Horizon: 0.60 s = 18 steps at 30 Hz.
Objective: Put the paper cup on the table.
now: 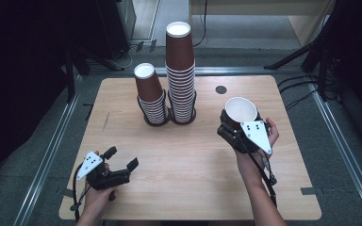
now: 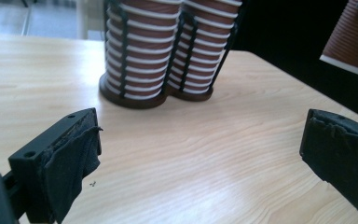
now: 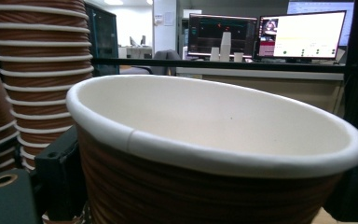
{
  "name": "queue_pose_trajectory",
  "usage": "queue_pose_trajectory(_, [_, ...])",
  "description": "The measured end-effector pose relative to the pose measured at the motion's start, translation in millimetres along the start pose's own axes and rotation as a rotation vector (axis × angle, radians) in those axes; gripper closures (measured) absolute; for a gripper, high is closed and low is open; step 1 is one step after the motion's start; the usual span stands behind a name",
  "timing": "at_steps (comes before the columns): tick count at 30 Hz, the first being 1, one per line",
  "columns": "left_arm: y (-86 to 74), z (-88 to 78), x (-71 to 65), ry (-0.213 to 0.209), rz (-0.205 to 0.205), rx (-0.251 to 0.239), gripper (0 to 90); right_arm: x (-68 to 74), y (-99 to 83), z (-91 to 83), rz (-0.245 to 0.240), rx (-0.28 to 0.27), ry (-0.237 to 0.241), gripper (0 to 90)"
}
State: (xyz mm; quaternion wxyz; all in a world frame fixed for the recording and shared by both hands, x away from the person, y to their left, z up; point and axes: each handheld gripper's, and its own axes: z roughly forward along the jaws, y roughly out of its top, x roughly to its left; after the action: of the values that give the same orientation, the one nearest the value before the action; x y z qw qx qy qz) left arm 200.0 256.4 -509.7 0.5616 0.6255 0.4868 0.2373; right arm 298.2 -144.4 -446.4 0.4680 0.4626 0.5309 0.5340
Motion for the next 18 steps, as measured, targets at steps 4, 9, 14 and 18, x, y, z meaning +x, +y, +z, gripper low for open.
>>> queue_pose_trajectory(4, [-3.1, -9.0, 3.4, 0.03, -0.005, -0.014, 0.0, -9.0, -6.4, 5.8, -0.006, 0.016, -0.031, 8.6])
queue_pose_trajectory(9, [-15.9, -16.6, 12.8, 0.105, 0.011, -0.018, 0.0, -18.7, -18.4, 14.2, -0.021, 0.027, -0.05, 8.7])
queue_pose_trajectory(14, [-23.6, -20.6, 25.4, 0.152, 0.015, -0.025, 0.0, -26.0, -29.0, 23.0, -0.018, 0.034, -0.038, 8.9])
queue_pose_trajectory(18, [-28.1, -22.6, 32.0, 0.191, 0.041, -0.015, 0.0, -29.5, -37.4, 30.5, -0.023, 0.048, -0.045, 9.0])
